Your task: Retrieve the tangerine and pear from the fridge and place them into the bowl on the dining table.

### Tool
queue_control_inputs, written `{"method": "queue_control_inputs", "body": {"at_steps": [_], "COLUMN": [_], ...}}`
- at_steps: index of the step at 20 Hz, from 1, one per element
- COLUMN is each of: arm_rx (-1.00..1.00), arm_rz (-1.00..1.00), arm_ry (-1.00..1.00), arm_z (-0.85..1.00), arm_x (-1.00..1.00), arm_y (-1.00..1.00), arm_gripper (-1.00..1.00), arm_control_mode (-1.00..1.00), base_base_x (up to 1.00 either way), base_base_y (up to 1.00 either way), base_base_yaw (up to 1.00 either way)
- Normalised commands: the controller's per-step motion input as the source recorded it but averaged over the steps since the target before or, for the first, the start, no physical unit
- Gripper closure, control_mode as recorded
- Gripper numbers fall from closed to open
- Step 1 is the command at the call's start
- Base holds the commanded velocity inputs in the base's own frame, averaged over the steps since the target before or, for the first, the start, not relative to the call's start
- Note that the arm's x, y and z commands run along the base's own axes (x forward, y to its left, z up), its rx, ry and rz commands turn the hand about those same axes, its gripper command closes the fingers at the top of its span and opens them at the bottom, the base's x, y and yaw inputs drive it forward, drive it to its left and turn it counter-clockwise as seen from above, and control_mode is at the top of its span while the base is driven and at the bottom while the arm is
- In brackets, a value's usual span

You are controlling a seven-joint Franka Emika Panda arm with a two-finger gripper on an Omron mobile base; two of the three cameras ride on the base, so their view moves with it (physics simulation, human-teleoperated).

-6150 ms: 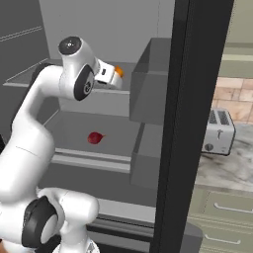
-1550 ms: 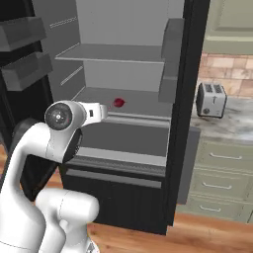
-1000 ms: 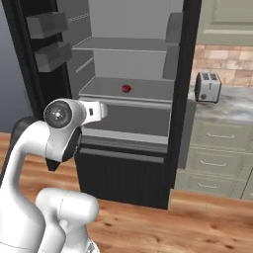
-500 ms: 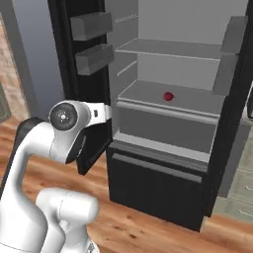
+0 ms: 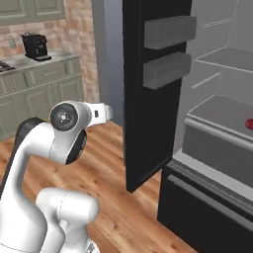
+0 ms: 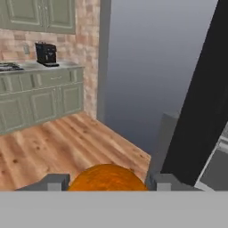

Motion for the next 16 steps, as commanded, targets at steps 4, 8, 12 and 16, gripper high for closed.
{"method": "queue_control_inputs", "body": {"at_steps": [4, 8, 12, 16], "arm_rx": [0.00, 0.00, 0.00, 0.00], "arm_rz": [0.00, 0.00, 0.00, 0.00], "arm_ry": [0.00, 0.00, 0.00, 0.00], "arm_z": [0.00, 0.00, 0.00, 0.00], "arm_x": [0.00, 0.00, 0.00, 0.00], "arm_y": [0.00, 0.00, 0.00, 0.00], "arm_gripper": [1.00, 1.00, 1.00, 1.00], "arm_control_mode": [1.00, 1.00, 1.00, 1.00], "base_base_x": [-0.29, -0.29, -0.29, -0.13], "base_base_y": [0.00, 0.00, 0.00, 0.00], "base_base_yaw": [0.77, 0.77, 0.78, 0.74]}}
